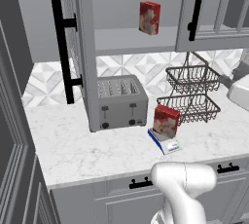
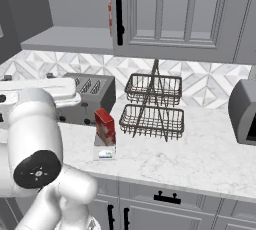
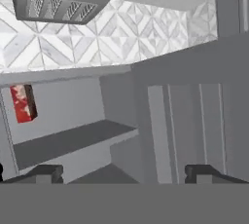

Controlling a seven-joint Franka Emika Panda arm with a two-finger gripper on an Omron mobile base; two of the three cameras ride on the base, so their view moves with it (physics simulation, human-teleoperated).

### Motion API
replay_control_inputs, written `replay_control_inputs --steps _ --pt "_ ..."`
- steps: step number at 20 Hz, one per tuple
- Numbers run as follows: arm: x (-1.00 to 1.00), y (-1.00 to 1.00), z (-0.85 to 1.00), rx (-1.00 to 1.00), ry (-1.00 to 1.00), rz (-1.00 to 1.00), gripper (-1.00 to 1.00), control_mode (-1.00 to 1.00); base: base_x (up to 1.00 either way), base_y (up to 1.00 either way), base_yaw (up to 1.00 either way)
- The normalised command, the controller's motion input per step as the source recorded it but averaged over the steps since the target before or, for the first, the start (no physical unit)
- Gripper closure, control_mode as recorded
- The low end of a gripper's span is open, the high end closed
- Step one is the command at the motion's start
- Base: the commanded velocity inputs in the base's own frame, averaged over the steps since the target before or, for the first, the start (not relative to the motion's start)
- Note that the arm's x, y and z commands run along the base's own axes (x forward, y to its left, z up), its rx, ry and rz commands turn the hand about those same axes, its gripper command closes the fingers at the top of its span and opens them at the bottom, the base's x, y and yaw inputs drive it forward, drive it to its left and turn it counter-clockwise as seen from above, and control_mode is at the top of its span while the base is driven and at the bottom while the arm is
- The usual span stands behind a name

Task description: Pick the cereal and place it on the digital scale for weighing, and close the cabinet.

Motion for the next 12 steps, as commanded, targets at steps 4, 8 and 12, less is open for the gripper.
replay_control_inputs --steps 4,8,12 --pt "0.19 1.0 -0.85 -0.46 -0.17 0.0 -1.0 -1.0 0.0 0.0 0.0" --pt "0.46 1.0 -1.0 -0.26 -0.38 0.0 -1.0 -1.0 0.0 0.0 0.0" --pt "0.52 0.98 -0.8 -0.23 -0.4 0.0 -1.0 -1.0 0.0 0.0 0.0"
